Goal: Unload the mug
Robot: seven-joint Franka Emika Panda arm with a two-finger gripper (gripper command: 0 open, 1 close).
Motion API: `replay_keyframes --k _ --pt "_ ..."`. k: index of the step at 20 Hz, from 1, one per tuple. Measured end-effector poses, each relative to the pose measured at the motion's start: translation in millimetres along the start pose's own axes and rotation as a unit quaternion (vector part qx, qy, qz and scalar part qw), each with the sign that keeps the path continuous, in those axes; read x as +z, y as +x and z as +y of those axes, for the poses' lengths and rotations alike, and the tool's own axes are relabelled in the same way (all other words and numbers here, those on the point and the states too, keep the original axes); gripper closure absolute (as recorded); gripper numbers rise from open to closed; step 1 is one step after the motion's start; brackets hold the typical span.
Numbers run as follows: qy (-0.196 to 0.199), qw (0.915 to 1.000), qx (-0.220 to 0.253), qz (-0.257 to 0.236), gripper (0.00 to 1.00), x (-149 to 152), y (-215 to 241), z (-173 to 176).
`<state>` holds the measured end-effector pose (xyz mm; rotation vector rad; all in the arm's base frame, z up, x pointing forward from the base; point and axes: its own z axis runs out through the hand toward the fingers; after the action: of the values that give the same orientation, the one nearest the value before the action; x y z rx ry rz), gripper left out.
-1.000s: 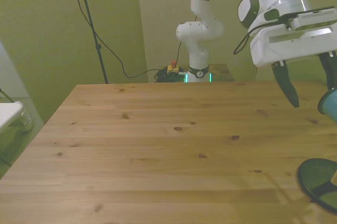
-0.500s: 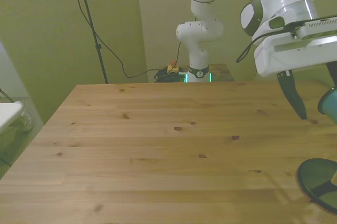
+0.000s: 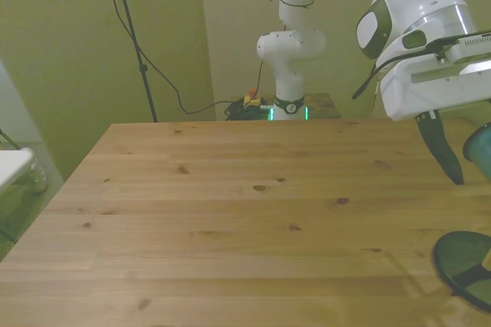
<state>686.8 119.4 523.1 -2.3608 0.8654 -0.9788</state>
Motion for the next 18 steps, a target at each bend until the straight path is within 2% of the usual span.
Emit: replay_keyframes --k 18 --pt "0.008 1.0000 -0.003 -0.004 1.00 -5.3 -5.1 -4.8"
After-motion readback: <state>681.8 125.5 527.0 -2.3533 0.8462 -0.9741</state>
